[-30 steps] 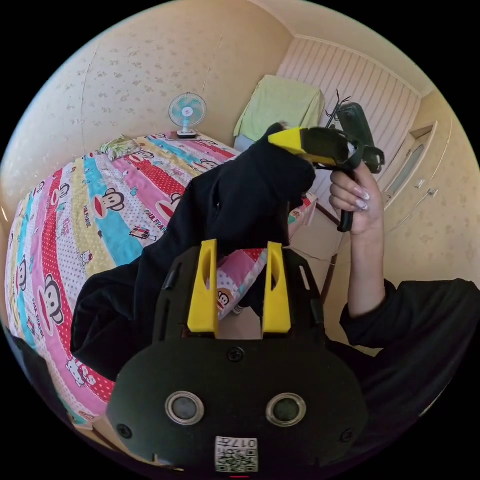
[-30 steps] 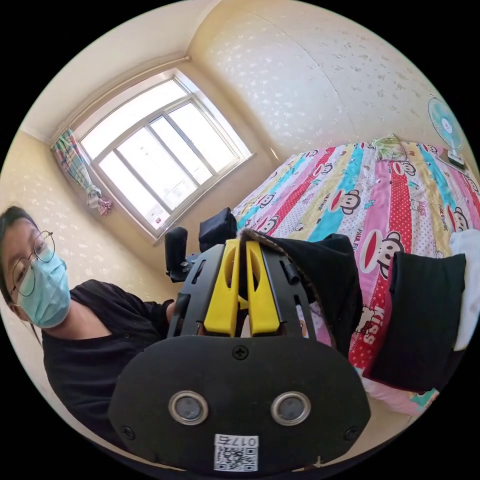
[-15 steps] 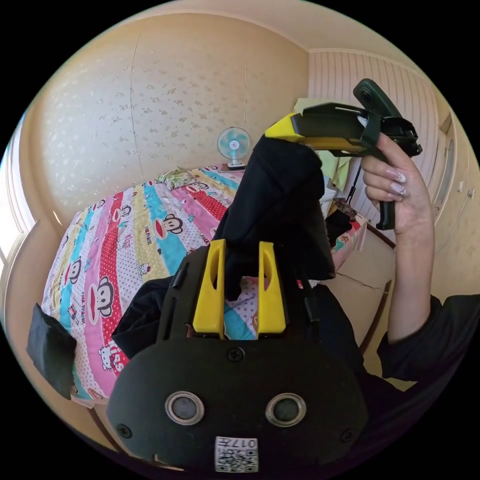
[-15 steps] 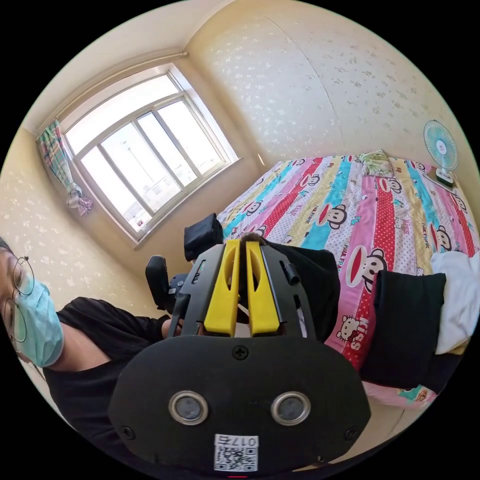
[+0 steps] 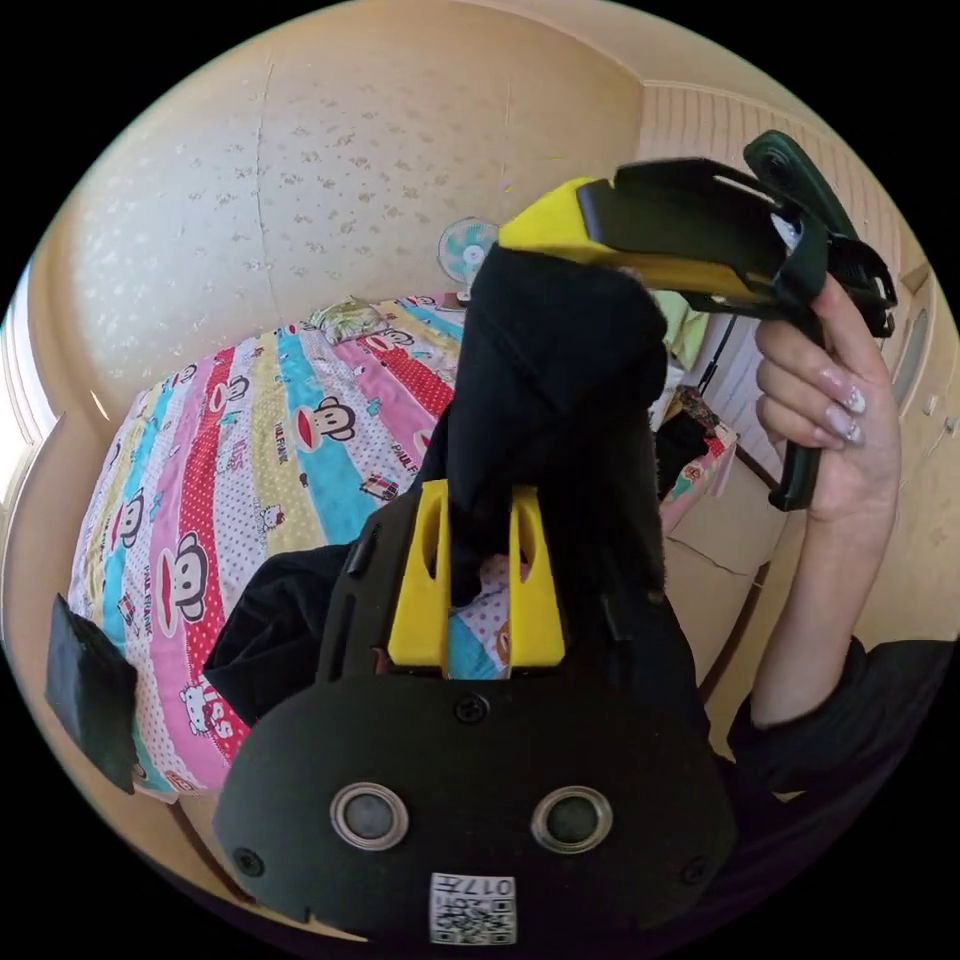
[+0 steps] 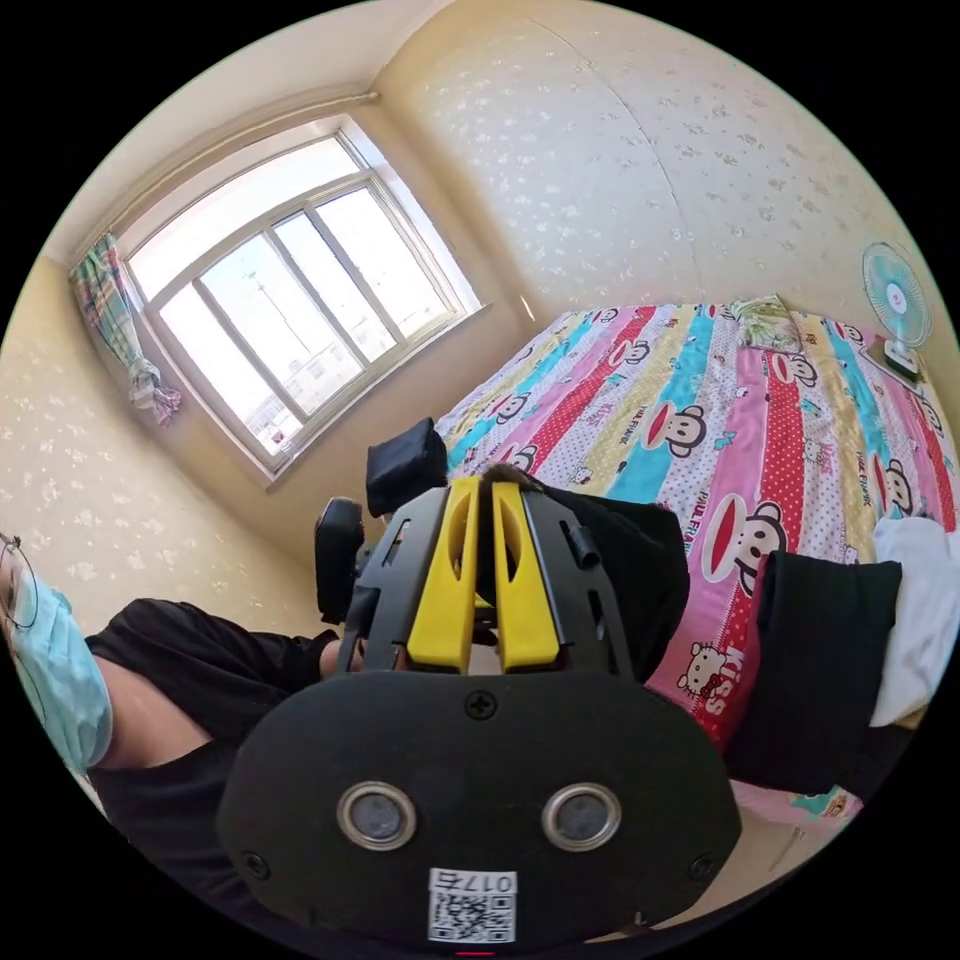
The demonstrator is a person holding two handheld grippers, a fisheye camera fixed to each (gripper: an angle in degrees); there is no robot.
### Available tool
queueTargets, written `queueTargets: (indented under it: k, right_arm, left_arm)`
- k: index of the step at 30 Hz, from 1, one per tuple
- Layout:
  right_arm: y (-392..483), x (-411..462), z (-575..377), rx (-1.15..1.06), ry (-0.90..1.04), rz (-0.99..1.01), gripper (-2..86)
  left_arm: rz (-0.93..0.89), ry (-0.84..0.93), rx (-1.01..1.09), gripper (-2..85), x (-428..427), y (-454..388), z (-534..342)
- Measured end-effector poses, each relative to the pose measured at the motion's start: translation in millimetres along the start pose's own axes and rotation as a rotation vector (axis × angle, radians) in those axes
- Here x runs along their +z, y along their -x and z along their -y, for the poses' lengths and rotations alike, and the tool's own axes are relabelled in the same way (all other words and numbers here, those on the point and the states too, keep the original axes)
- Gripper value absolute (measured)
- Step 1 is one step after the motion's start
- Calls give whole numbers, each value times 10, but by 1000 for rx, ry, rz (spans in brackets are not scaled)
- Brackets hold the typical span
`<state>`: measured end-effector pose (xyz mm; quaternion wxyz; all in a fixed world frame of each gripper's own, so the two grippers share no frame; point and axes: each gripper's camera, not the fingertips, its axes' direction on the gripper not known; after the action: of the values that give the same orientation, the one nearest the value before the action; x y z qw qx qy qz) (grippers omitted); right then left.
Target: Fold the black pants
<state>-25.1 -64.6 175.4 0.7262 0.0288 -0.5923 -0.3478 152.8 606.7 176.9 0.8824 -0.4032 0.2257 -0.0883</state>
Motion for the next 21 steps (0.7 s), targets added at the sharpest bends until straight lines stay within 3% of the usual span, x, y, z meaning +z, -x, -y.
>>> queueTargets:
  k: [4, 7, 10, 15, 18, 21]
  right_arm:
    - [-292, -308, -234, 15, -57, 89, 23]
    - [-619, -582, -666, 0, -119, 306, 22]
    - [-957, -854, -1363, 80, -266, 367, 19]
    - [-1333, -1266, -2813, 280, -451, 75, 44]
    - [-1416, -1213, -3443, 313, -485, 6, 86]
    - [-1347, -976, -3746, 249, -517, 65, 117]
  left_arm:
    - [-423, -84, -221, 49, -232, 527, 61]
    - [-682, -99, -313, 39, -303, 808, 193]
    - [-716, -135, -230, 31, -647, 702, 424]
    - [-660, -173, -113, 23, -1323, 330, 859]
    - [-653, -231, -101, 19, -1789, 201, 1075]
    - [-622, -301, -59, 16, -2320, 77, 1224]
